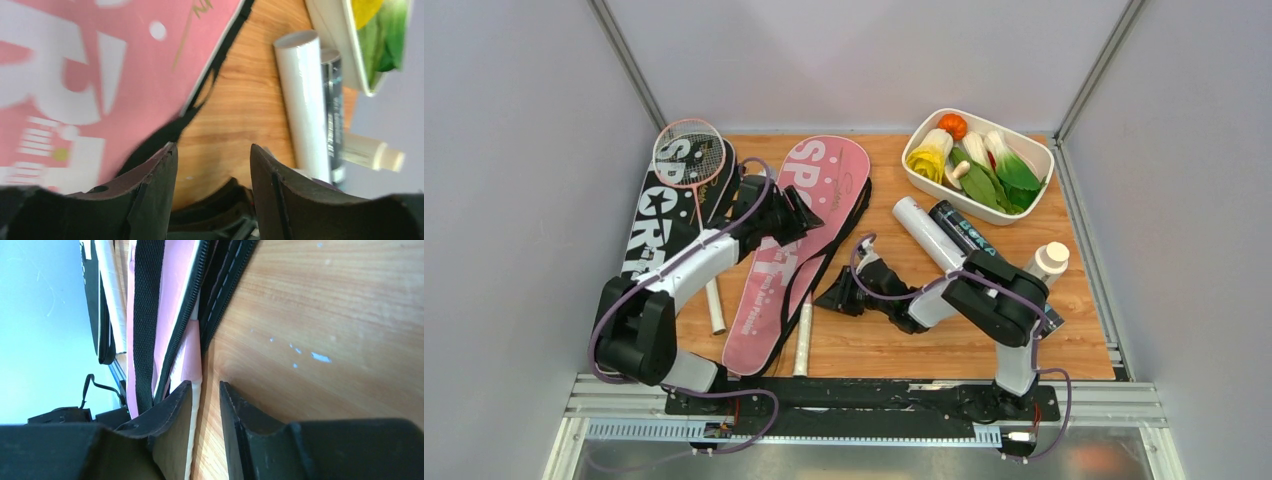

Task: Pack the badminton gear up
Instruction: Adjust the racket in the racket bag.

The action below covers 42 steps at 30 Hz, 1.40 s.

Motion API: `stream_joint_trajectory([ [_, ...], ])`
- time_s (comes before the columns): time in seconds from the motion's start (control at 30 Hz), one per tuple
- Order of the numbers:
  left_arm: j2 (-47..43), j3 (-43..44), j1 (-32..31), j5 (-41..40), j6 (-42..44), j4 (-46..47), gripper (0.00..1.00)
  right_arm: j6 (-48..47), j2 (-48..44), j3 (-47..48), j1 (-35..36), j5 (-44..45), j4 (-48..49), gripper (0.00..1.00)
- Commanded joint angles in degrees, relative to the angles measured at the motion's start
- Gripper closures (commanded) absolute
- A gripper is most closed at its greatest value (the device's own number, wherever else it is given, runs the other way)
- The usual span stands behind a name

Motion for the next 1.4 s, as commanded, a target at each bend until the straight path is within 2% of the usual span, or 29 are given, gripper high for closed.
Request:
stream_joint_trajectory([
  [0.0, -3.1, 7.3, 1.5, -11.6, 18.8, -20.4, 0.41, 1.1, -3.0, -2.8, 0.7, 1.2, -1.4, 0.65],
  [0.1, -4.3, 8.0, 4.6, -19.2, 22.4, -26.0, 0.43, 0.9, -4.2, -2.7, 2.4, 0.7, -3.0, 0.64],
  [0.27, -6.6, -0.2, 11.9, -18.6, 20.9, -24.1, 0.43, 0.2, -4.6, 0.2, 4.3, 0.1, -6.8, 0.59],
  [0.37, -4.4, -1.5, 14.5, -21.1, 21.2, -25.8, 0.45, 0.0, -4.1, 2.3, 5.2, 0.7, -8.9, 0.56],
  [0.47, -3.4, -3.0, 15.8, -19.5, 20.6, -25.5, 0.47, 0.3, -2.8, 4.2, 6.3, 1.4, -10.0, 0.56],
  [0.7, -1.0, -6.8, 15.8, -18.5, 19.9, -22.5, 0.49, 0.5, 1.3, 8.8, 6.7, 3.2, -12.9, 0.58],
  [0.9, -0.8, -12.0, 15.8, -12.8, 18.5, -17.0, 0.51, -1.3, 0.4, 9.2, 6.4, 8.1, -16.8, 0.72],
  [0.97, -0.5, -13.1, 15.7, -10.3, 17.3, -16.0, 0.52, -2.2, -0.2, 8.9, 5.7, 10.5, -17.3, 0.74],
  [1.07, -0.5, -14.9, 15.5, -6.5, 15.6, -13.5, 0.56, -1.9, -0.7, 7.5, 4.0, 9.3, -15.3, 0.74],
  [1.23, -2.1, -18.9, 12.8, -0.6, 11.0, -9.0, 0.58, -1.4, -2.9, 5.3, 3.5, 9.3, -15.1, 0.73],
  [1.37, -3.3, -19.9, 9.6, 0.4, 8.9, -8.1, 0.59, -0.8, -5.3, 3.8, 3.4, 10.0, -15.0, 0.73],
])
